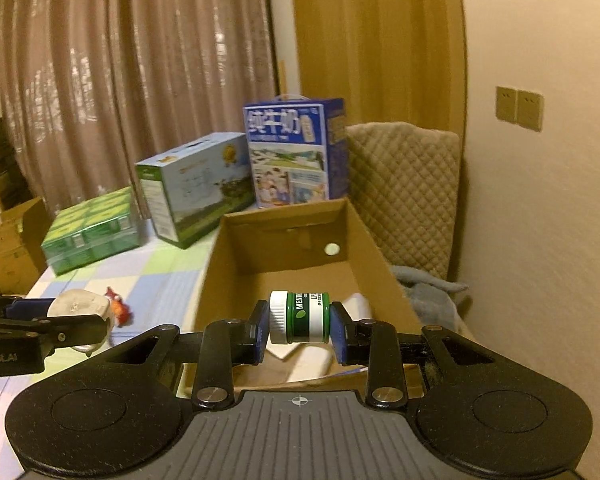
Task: Organize rigid objects
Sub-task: 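Carry the beige stone with the left tool while the right tool carries the bottle to the box, then open the left tool to drop the beige stone into the box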
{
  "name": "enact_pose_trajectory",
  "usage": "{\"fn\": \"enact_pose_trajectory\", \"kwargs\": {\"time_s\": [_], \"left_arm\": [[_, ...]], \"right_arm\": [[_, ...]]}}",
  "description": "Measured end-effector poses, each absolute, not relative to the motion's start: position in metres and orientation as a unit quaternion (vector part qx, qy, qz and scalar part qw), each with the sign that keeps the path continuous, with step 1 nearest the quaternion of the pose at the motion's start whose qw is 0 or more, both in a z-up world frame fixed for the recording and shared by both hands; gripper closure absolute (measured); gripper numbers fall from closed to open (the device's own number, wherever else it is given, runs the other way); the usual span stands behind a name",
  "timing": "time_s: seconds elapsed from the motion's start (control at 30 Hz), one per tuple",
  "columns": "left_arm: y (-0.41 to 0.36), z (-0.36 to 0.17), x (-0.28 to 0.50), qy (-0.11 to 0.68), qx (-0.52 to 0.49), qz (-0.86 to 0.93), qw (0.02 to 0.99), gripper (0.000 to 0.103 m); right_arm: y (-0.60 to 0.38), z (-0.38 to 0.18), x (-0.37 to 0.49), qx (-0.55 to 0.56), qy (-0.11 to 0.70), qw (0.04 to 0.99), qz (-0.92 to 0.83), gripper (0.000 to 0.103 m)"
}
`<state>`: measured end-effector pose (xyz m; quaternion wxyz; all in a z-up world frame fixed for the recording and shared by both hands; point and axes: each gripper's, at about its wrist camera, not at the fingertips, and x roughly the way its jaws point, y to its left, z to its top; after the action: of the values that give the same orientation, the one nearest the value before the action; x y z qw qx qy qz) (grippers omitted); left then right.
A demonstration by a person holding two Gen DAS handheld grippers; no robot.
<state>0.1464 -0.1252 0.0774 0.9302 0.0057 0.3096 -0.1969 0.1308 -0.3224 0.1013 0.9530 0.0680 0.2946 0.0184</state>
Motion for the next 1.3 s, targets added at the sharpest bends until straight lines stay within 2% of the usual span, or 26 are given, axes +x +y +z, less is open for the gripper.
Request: {"fn": "enact_pose_trajectory", "kwargs": {"time_s": [0.53,1.27,1.3], "left_arm": [[-0.191,0.047,0.195,0.336,0.023,-0.235,0.912,0.054],[-0.209,0.028,0.223,0.349,0.038,-0.239,0.905,0.054],[-0.208,0.028,0.222,0.345,0.036,-0.238,0.907,0.05]], "right_arm": [[-0.367,0.074,0.172,0.096,0.323,0.941,0.005,0.075],[-0.374,0.055,0.19,0.104,0.339,0.935,0.003,0.075],[-0.374,0.055,0.19,0.104,0.339,0.935,0.002,0.075]]}}
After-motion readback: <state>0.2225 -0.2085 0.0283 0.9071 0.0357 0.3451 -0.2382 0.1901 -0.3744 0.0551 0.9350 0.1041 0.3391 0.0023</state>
